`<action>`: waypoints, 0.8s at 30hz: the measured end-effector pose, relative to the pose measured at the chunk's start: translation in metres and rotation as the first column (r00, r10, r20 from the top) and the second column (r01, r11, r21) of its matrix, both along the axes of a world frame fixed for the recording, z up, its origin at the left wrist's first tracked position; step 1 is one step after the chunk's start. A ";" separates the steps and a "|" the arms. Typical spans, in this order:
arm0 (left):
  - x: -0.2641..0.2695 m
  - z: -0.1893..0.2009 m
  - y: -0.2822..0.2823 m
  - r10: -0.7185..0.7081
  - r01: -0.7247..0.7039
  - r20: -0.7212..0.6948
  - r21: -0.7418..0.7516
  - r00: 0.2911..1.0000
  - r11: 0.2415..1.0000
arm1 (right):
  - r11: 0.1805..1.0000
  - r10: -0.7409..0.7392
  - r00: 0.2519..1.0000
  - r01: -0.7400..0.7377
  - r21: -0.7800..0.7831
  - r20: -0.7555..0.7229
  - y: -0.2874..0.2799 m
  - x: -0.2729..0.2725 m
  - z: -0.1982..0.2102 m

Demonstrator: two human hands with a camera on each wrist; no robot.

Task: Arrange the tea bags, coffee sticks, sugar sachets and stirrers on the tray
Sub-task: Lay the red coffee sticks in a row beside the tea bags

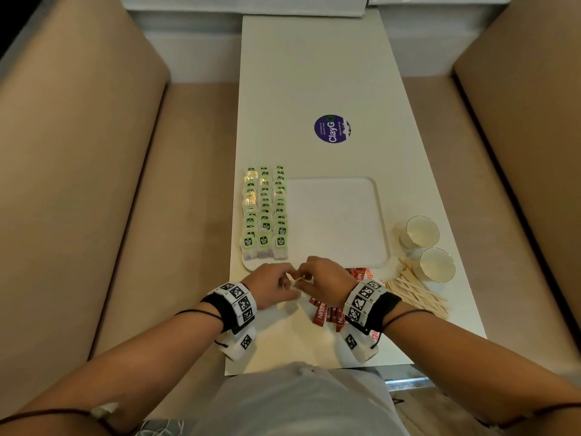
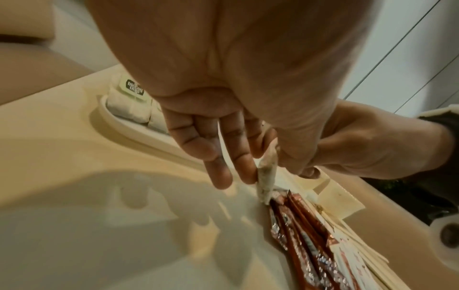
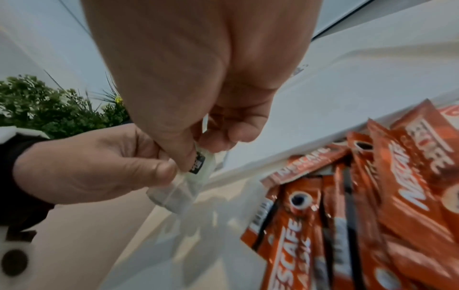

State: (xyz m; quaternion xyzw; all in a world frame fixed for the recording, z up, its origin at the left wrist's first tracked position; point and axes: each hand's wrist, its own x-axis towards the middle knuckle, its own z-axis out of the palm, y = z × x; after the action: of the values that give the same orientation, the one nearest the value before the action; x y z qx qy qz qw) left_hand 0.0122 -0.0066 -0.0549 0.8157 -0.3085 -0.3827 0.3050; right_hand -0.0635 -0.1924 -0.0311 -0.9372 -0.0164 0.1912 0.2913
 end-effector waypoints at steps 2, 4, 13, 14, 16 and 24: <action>0.002 0.003 -0.002 0.019 -0.018 0.035 -0.031 0.999 0.999 | 1.000 -0.027 0.999 0.026 0.006 0.036 0.000 0.004 0.004; 0.007 0.005 -0.003 0.021 -0.020 0.047 -0.027 0.999 0.999 | 0.996 -0.083 0.994 0.082 0.020 0.067 -0.003 0.007 0.007; 0.031 0.013 0.007 0.232 -0.236 0.088 0.035 0.969 0.971 | 0.986 -0.130 0.986 0.118 -0.118 -0.106 -0.024 -0.002 -0.008; 0.036 0.014 0.008 0.239 -0.245 0.110 0.046 0.965 0.968 | 0.987 -0.116 0.987 0.102 -0.123 -0.115 -0.025 -0.005 -0.012; 0.047 0.015 0.010 0.242 -0.255 0.153 0.075 0.958 0.964 | 0.989 -0.072 0.990 0.055 -0.138 -0.122 -0.027 -0.009 -0.017; 0.070 0.007 0.012 0.204 -0.232 0.183 0.148 0.962 0.961 | 0.978 0.037 0.981 -0.075 -0.194 -0.190 -0.034 -0.010 -0.023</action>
State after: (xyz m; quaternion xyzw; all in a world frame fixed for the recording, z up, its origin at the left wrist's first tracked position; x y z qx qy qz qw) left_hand 0.0824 0.0057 -0.0480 0.8965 -0.2073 -0.3021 0.2490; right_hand -0.0737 -0.2266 -0.0541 -0.9391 0.0036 0.2862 0.1901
